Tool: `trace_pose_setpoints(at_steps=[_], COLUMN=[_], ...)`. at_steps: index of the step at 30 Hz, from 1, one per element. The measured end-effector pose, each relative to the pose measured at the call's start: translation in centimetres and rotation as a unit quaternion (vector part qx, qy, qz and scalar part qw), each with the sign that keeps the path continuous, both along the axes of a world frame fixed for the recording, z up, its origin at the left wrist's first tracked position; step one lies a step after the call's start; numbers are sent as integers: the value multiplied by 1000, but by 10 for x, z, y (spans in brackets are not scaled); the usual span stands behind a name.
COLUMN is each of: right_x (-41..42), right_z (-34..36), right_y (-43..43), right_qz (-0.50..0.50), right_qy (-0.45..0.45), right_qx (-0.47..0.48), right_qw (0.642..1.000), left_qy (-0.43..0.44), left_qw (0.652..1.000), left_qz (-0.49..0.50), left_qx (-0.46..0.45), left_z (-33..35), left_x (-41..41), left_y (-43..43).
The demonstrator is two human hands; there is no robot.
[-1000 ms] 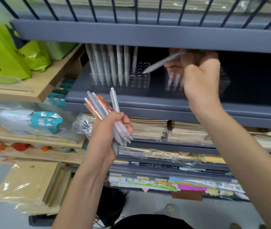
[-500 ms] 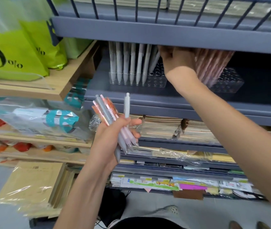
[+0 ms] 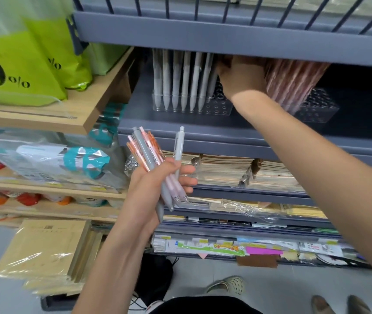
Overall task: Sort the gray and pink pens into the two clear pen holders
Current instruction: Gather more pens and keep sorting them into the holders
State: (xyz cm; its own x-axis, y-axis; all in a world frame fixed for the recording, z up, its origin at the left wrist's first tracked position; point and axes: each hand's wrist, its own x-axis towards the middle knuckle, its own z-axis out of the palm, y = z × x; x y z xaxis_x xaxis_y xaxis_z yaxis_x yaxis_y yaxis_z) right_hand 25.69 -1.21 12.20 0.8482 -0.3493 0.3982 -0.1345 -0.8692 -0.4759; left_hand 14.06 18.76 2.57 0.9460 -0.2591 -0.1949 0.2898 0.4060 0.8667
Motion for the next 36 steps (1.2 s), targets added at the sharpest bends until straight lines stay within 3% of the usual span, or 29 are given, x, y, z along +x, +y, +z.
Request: trace_pose_setpoints(at_steps=[5, 8, 13, 16, 21, 25, 32, 36], right_x=[-8, -39, -94, -102, -100, -98, -99, -89], right_z=[1, -6, -27, -32, -26, -25, -34, -19], right_y=[-3, 3, 18, 19, 2, -3, -1, -14], right_qz=[7, 77, 199, 235, 251, 246, 243, 224], right_qy=[-33, -94, 114, 145, 96, 46, 51, -57], right_qx=[53, 181, 235, 282, 413, 489, 440, 415], right_qw=[998, 976, 945, 919, 870, 835, 863, 880], left_qy=[-24, -28, -36, -44, -2, -19, -46, -37], left_qw=[1000, 1000, 999, 999, 998, 999, 999, 999], left_qz=[-17, -8, -6, -20, -36, -23, -25, -5], left_qx=[-8, -9, 1, 5, -51, -17, 9, 13], left_z=[-1, -3, -2, -2, 0, 5, 5, 6], left_x=[-2, -2, -4, -6, -5, -2, -2, -2], left_y=[-2, -5, -10, -15, -20, -20, -27, -23])
